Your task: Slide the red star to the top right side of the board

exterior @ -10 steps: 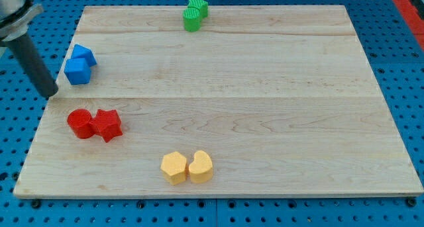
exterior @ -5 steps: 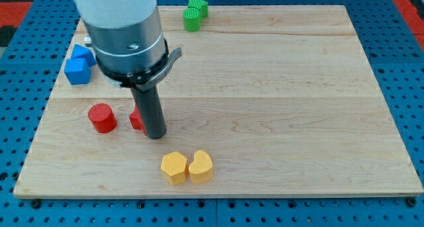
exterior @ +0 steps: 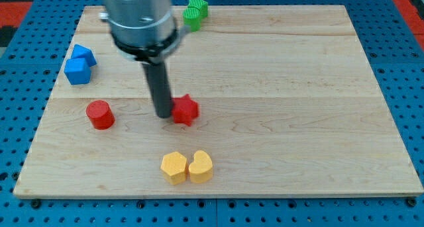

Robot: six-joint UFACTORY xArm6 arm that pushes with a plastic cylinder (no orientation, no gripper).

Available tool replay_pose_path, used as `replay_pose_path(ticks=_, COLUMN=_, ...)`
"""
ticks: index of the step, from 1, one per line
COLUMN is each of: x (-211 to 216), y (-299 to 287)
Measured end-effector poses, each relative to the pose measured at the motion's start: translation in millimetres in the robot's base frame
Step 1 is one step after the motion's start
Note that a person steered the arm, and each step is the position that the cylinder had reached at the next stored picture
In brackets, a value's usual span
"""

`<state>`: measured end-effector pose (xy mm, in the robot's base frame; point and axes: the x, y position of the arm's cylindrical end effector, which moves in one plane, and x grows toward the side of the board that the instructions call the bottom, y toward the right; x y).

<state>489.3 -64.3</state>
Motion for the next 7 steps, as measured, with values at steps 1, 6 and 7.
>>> replay_pose_path(ticks=1, x=24.9, y=41.1)
replay_pose_path(ticks=6, x=-147.2, y=71.3)
replay_pose_path(ticks=7, x=-153.8, y=52.1)
